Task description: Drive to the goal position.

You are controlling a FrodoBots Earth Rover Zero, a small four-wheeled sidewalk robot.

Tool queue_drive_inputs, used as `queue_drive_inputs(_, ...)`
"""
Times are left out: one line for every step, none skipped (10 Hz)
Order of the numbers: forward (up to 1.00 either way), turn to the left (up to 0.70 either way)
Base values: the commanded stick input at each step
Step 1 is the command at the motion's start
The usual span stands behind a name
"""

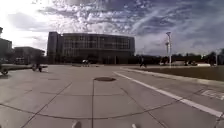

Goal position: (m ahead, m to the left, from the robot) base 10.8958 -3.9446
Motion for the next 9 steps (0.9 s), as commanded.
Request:
queue_drive_inputs(0.7,0.0)
queue_drive_inputs(0.7,0.0)
queue_drive_inputs(0.7,0.0)
queue_drive_inputs(0.7,0.0)
queue_drive_inputs(0.7,0.0)
queue_drive_inputs(0.7,0.0)
queue_drive_inputs(0.7,0.0)
queue_drive_inputs(0.7,0.0)
queue_drive_inputs(0.7,0.0)
